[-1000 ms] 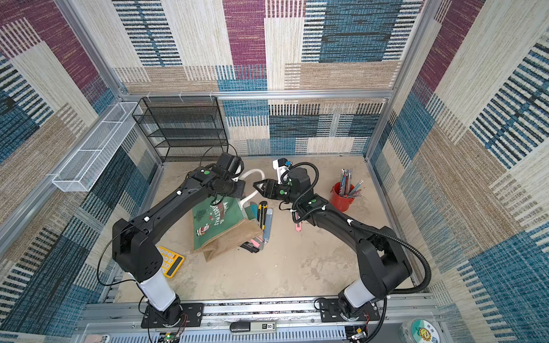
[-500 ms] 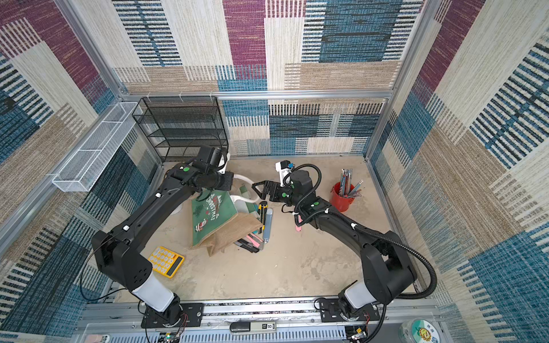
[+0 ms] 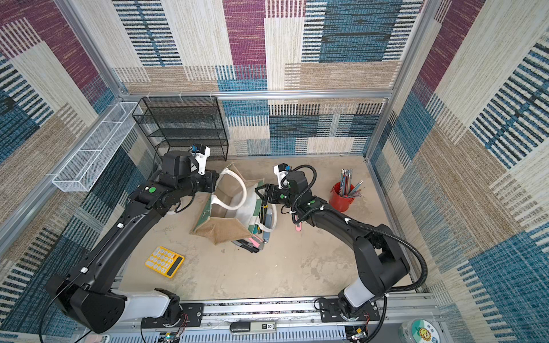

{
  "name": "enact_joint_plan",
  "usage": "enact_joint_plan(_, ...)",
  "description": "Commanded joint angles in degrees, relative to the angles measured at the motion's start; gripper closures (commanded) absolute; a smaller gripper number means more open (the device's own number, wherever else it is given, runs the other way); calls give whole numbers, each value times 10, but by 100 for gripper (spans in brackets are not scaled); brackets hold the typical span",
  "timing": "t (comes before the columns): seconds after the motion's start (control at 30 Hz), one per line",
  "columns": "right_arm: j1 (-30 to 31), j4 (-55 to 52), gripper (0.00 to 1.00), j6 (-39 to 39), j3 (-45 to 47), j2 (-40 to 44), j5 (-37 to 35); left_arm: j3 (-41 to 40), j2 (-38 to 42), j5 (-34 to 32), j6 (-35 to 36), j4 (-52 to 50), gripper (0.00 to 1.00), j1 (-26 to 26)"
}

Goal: Place the art knife into the pouch
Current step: Open the pouch at the center of the board.

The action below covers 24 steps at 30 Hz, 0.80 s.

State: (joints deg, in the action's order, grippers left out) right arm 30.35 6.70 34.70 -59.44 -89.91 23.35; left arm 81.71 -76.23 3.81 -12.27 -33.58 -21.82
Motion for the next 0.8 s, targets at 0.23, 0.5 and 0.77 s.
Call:
enact_joint_plan(0.23, 1, 9, 36, 25, 6, -43, 30, -13, 15, 14, 5, 64, 100, 11)
enact_joint_plan(0.5, 4, 71, 36, 59, 28, -59, 88, -16, 7, 27, -4, 73, 100, 11)
enact_joint_plan(0.77, 5, 94, 46, 71, 13, -96, 103, -17, 6, 43, -13, 85, 100, 11)
